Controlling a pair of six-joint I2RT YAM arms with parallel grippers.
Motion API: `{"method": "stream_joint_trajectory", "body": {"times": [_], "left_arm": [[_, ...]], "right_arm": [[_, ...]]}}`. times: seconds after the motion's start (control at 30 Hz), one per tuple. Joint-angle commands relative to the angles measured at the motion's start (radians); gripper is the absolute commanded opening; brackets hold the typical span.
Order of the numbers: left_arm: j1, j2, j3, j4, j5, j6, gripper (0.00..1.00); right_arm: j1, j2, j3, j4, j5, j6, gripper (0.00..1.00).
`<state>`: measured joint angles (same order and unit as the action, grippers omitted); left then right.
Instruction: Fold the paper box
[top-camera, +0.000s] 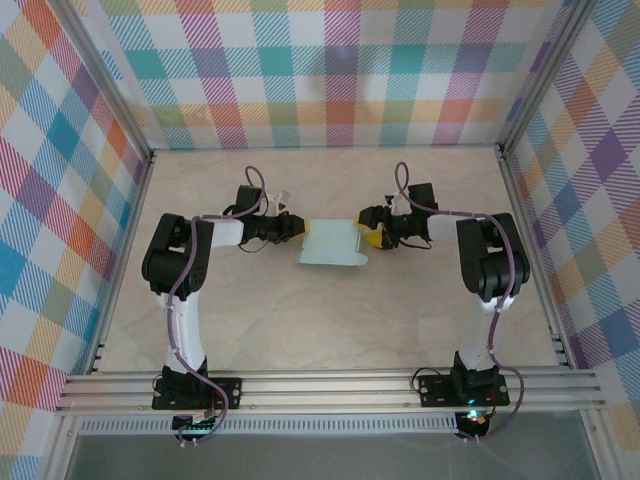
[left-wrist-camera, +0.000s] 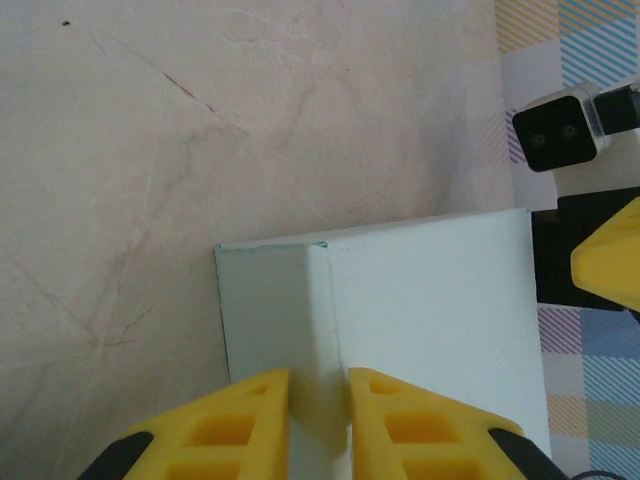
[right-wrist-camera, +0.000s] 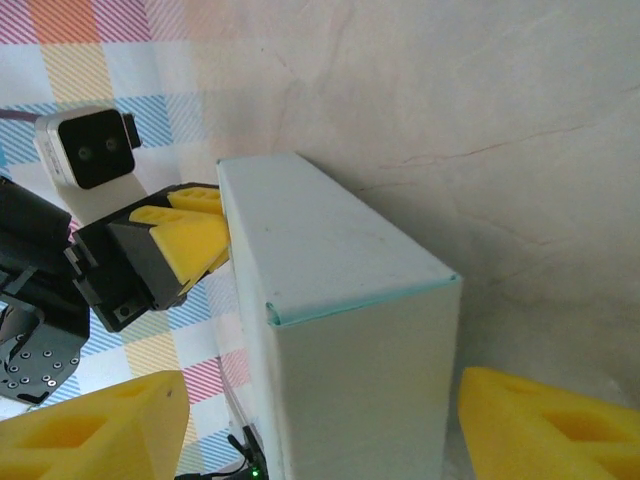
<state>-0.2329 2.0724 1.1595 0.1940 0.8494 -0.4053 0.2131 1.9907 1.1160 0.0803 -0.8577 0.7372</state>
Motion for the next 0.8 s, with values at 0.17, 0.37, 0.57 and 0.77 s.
{"method": "stream_joint_trajectory", "body": {"times": [0.17, 0.37, 0.57, 0.77], "left_arm": [[0.015, 0.058, -0.044, -0.043, -0.042, -0.017, 0.19], [0.015, 0.054, -0.053, -0.023, -0.042, -0.028, 0.22], [0.015, 0.021, -0.078, 0.048, -0.036, -0.057, 0.35], [0.021, -0.040, -0.124, 0.193, -0.048, -0.186, 0.66]], "right_arm": [[0.039, 0.028, -0.032, 0.199, -0.062, 0.106, 0.69], [0.054, 0.027, -0.039, 0.203, -0.055, 0.116, 0.51], [0.052, 0.007, -0.040, 0.189, -0.055, 0.120, 0.38], [0.039, -0.030, -0.051, 0.190, -0.082, 0.097, 0.37]]}}
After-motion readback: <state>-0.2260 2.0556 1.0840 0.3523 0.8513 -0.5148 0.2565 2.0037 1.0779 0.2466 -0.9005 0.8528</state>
